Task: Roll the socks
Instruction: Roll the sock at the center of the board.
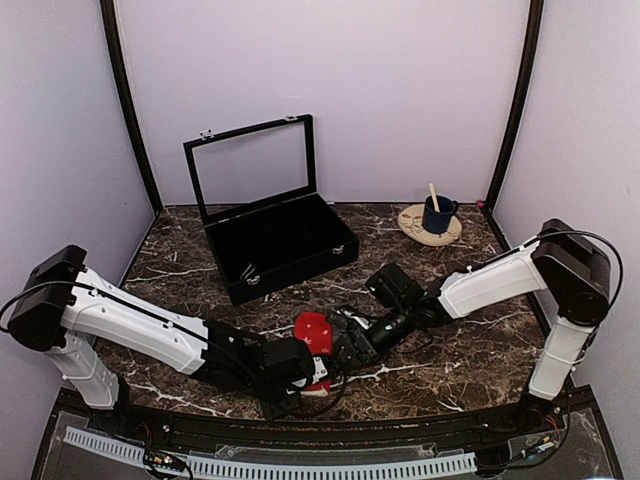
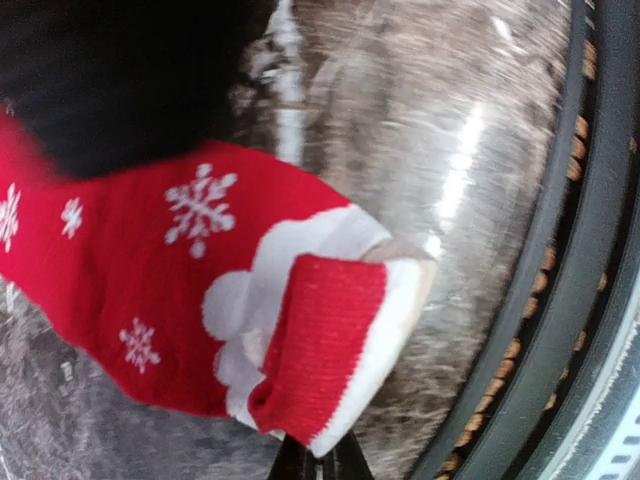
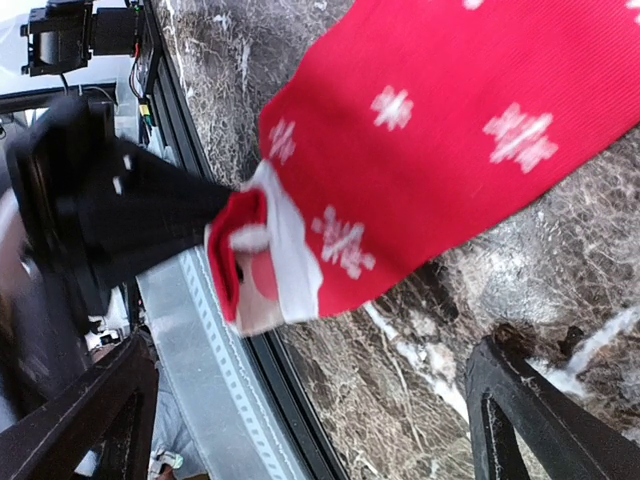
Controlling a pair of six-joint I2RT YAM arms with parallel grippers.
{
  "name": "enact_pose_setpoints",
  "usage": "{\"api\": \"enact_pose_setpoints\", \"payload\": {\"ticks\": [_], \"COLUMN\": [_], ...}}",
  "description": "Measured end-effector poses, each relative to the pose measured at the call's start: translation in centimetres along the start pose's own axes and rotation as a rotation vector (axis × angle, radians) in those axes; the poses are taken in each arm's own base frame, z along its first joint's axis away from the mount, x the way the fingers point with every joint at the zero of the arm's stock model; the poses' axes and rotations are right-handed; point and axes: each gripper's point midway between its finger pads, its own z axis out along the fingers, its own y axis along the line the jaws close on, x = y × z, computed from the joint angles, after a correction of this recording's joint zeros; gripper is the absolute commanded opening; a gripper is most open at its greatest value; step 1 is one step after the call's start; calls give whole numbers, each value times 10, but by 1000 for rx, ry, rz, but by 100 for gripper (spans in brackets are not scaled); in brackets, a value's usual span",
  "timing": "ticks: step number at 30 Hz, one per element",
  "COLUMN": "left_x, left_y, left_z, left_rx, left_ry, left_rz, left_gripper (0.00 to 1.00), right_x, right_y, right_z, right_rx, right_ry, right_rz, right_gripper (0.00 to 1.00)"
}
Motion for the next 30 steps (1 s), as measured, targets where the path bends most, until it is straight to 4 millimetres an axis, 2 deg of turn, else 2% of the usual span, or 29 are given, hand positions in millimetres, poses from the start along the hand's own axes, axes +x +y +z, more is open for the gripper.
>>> {"api": "enact_pose_setpoints", "payload": {"ticks": [7, 18, 24, 26, 30], "left_x": [-3, -2, -1, -1, 0], "left_y": [29, 28, 29, 30, 32], "left_z": [-11, -10, -9, -8, -6], "left_rx": [-29, -20, -17, -16, -15], "left_ry": [-40, -36, -32, -29, -20], "left_rz": [-138, -157, -165, -169, -177], "left_gripper": [0, 0, 0, 0, 0], "right_x": [-4, -40, -51, -59, -77], "right_y": [-9, -84, -106, -109, -112], "right_z": [-8, -68, -94, -104, -125], "right_rx": [78, 641, 816, 842, 891], "right_ry": [-79, -378, -484, -528, -594], "right_rz": [-68, -138, -106, -96, -62], "right_gripper": [100, 100, 100, 85, 72]}}
